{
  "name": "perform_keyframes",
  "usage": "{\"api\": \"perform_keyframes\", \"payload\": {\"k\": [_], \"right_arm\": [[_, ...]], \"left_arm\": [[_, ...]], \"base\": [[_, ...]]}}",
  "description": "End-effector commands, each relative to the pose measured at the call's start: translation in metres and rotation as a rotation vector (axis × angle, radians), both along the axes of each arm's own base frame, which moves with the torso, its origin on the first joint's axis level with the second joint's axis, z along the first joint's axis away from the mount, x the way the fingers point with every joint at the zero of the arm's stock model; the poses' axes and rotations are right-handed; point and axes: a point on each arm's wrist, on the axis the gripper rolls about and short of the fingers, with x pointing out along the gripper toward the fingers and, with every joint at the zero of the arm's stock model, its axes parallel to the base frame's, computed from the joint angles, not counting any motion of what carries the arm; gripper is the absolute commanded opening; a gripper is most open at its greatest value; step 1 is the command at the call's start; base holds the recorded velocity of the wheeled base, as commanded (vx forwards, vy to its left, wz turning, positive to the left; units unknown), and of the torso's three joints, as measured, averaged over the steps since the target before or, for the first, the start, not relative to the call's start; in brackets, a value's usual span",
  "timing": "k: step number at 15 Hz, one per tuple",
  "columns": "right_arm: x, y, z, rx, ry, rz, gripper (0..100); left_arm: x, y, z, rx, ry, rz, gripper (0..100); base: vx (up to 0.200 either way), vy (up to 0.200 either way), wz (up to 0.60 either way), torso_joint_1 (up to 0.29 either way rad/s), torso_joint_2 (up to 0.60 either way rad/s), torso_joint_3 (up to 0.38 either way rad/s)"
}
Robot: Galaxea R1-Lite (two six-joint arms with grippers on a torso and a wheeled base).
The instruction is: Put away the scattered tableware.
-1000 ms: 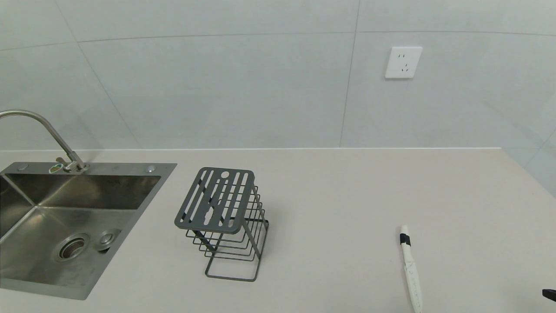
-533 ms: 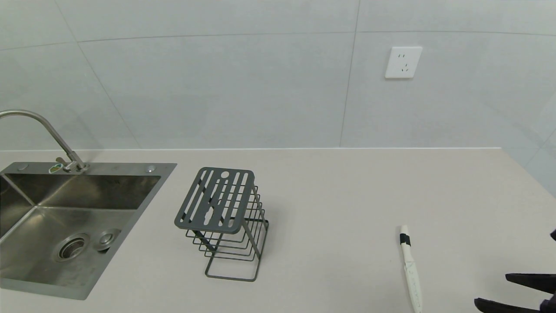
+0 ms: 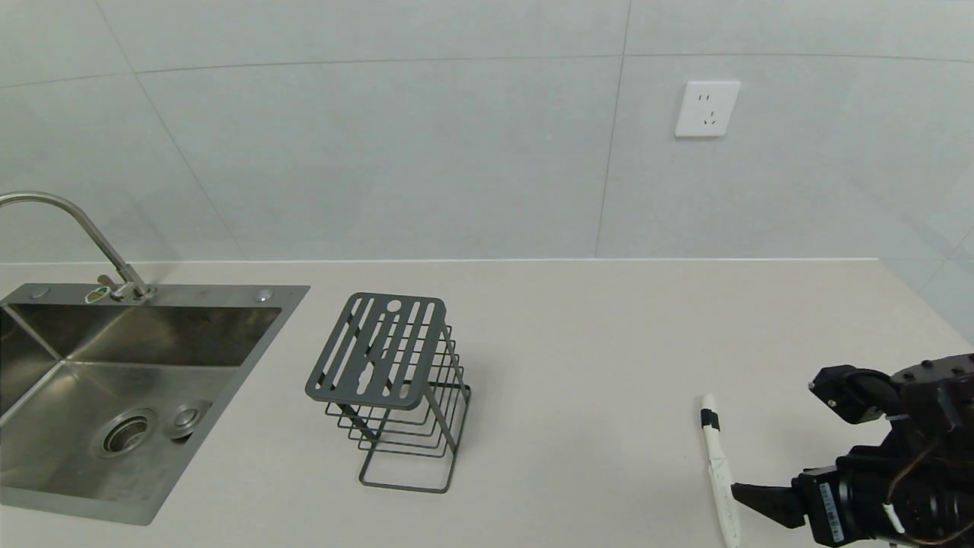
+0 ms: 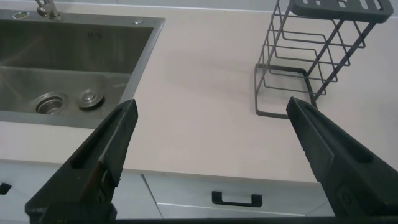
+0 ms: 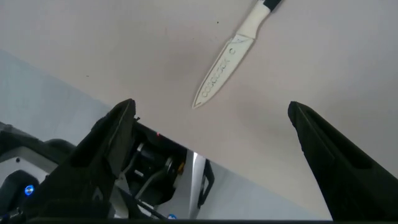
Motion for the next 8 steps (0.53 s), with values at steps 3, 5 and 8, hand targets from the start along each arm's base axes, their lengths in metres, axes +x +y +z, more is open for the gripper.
{"api": "perform_keyframes", "payload": {"k": [3,5,8], "right_arm": [[0.014,0.025,-0.036,-0.103,0.121,-0.115,100],[0.022,0.031,-0.037,-0.098,0.125,-0.123,100],[0.037,0.038,-0.048,-0.142,0.123,-0.127,100]], "left_arm": [[0.000,0.000,0.000,-0.001,0.001,0.001,100],[0.000,0.000,0.000,-0.001,0.001,0.001,100],[0.000,0.000,0.000,-0.001,0.001,0.001,100]], "base": [[0.000,0.000,0.00,0.000,0.00,0.000],[0.000,0.000,0.00,0.000,0.00,0.000],[0.000,0.000,0.00,0.000,0.00,0.000]]}}
